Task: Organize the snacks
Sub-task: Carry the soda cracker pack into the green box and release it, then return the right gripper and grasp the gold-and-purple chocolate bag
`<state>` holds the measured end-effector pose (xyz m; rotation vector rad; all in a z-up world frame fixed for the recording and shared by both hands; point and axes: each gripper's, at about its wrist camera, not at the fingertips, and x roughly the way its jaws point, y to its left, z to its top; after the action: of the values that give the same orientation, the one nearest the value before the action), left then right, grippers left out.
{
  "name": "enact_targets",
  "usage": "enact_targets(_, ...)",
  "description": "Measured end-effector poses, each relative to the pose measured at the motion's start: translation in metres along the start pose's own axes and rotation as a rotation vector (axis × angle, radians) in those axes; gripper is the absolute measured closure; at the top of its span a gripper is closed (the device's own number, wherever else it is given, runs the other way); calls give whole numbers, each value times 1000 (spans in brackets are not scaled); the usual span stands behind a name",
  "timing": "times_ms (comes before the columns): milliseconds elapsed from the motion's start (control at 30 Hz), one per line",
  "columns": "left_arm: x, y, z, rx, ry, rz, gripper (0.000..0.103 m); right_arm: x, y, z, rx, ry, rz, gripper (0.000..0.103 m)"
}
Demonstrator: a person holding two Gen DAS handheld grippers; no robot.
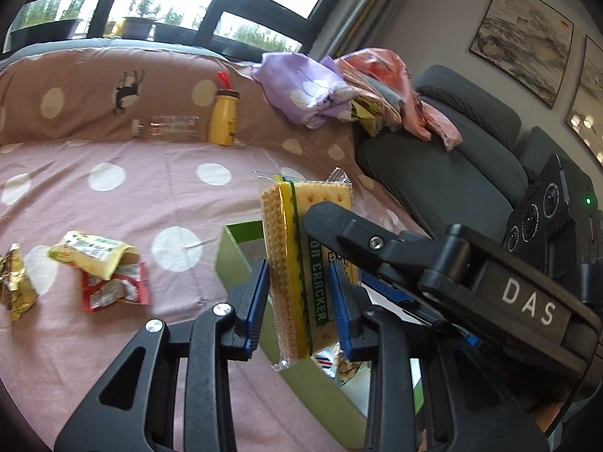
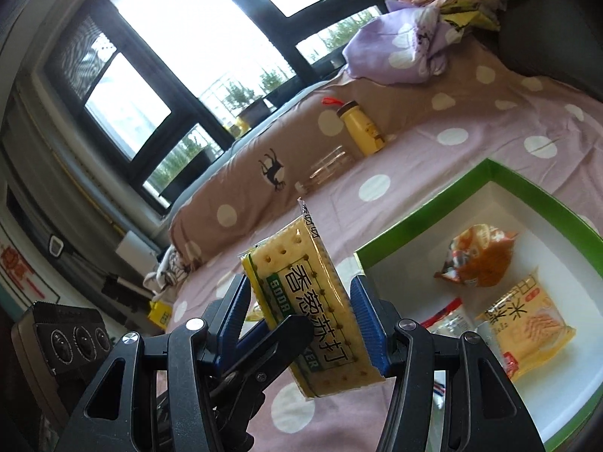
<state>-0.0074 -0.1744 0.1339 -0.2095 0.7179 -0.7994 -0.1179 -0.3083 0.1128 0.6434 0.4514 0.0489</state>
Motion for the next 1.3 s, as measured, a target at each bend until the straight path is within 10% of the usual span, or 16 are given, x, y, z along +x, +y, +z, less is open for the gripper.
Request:
enact_targets(867, 73, -13, -11, -12, 219, -10, 77, 16, -90, 5, 256, 89, -158, 60)
enact_targets(1300, 34, -6, -11, -36, 133, 11, 80, 10, -81, 4, 223, 57, -207, 74)
